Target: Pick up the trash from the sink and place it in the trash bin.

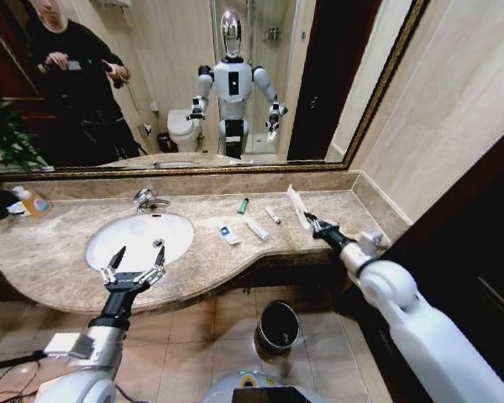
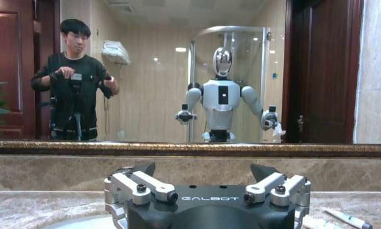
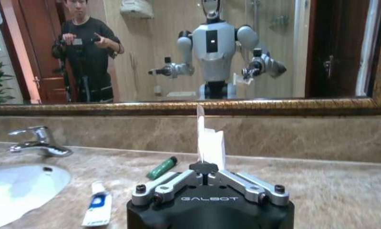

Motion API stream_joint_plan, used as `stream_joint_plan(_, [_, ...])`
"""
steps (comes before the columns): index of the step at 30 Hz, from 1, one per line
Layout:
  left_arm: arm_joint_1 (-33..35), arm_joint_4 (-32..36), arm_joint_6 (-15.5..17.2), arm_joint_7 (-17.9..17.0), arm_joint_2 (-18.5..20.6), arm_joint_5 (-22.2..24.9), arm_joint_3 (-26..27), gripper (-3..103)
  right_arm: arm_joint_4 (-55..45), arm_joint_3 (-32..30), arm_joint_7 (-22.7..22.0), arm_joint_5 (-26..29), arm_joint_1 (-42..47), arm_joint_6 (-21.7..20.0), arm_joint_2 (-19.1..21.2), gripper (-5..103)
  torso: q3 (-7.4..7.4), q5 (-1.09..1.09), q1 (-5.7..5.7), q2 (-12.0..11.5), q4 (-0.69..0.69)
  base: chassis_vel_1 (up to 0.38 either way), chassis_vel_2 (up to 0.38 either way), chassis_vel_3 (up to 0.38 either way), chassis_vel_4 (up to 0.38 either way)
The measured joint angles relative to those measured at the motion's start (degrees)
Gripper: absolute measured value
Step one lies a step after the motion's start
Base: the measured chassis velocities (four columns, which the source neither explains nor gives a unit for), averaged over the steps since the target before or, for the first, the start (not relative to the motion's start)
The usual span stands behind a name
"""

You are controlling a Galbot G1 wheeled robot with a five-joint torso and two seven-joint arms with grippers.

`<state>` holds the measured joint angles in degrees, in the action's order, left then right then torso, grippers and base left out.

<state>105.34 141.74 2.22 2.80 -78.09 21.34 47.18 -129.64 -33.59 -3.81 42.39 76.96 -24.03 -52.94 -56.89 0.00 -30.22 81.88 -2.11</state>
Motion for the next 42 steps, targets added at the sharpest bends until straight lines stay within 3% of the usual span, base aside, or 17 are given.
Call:
stream_joint_plan(6, [0.0,0.0,0.0,0.0,0.0,0.0,0.0,100,-7.19,-4.85,0.66,-1.74,11.01,0.6,-4.2,0,0.0,-0.02,0.0,0.0,0.0,0.0,0.0,0.0,0.0])
stream_joint_plan(12, [0.0,0.0,0.0,0.0,0.0,0.0,0.0,100,-8.81,-6.93,2.51,-6.14,21.55,4.57,-8.36,0,0.0,-0.01,0.0,0.0,0.01,0.0,0.0,0.0,0.0])
stream_joint_plan(15, [0.0,0.0,0.0,0.0,0.0,0.01,0.0,100,-8.57,-8.87,5.84,-6.84,28.43,7.54,-10.81,0,0.0,-0.03,0.0,0.01,0.01,0.0,0.0,0.0,0.0])
stream_joint_plan(19, [0.0,0.0,0.0,0.0,0.0,0.0,0.0,100,-5.16,-8.58,10.07,-8.86,31.02,10.21,-13.26,0,0.0,-0.01,0.0,0.0,0.0,0.0,0.0,0.0,0.0])
stream_joint_plan(24, [0.0,0.0,0.0,0.0,0.0,0.0,0.0,100,2.73,-5.99,16.23,-13.43,30.42,13.18,-15.78,0,-0.01,0.0,-0.01,0.0,0.0,0.0,0.0,0.0,0.0])
stream_joint_plan(26, [0.0,0.0,0.0,0.0,0.0,0.0,0.0,100,9.84,-4.26,19.59,-19.51,28.82,15.78,-17.98,0,-0.01,0.0,-0.01,0.0,-0.01,0.0,0.0,0.0,0.0])
stream_joint_plan(31, [0.0,0.0,0.0,0.0,0.0,0.0,0.0,100,19.41,-1.85,19.87,-23.97,26.2,18.45,-21.22,0,-0.01,-0.01,-0.01,0.0,0.0,0.0,0.0,0.0,0.0])
stream_joint_plan(34, [0.0,0.0,0.0,0.0,0.0,0.0,0.0,100,31.89,0.08,20.14,-26.25,20.66,21.27,-23.32,0,-0.01,0.0,-0.01,0.01,0.01,0.0,0.0,0.0,0.0])
stream_joint_plan(42, [0.0,0.0,0.0,0.02,0.0,0.0,-0.01,100,44.26,2.95,18.5,-26.21,11.62,21.36,-21.93,0,-0.01,-0.02,-0.02,0.0,-0.01,0.0,0.0,0.0,0.0])
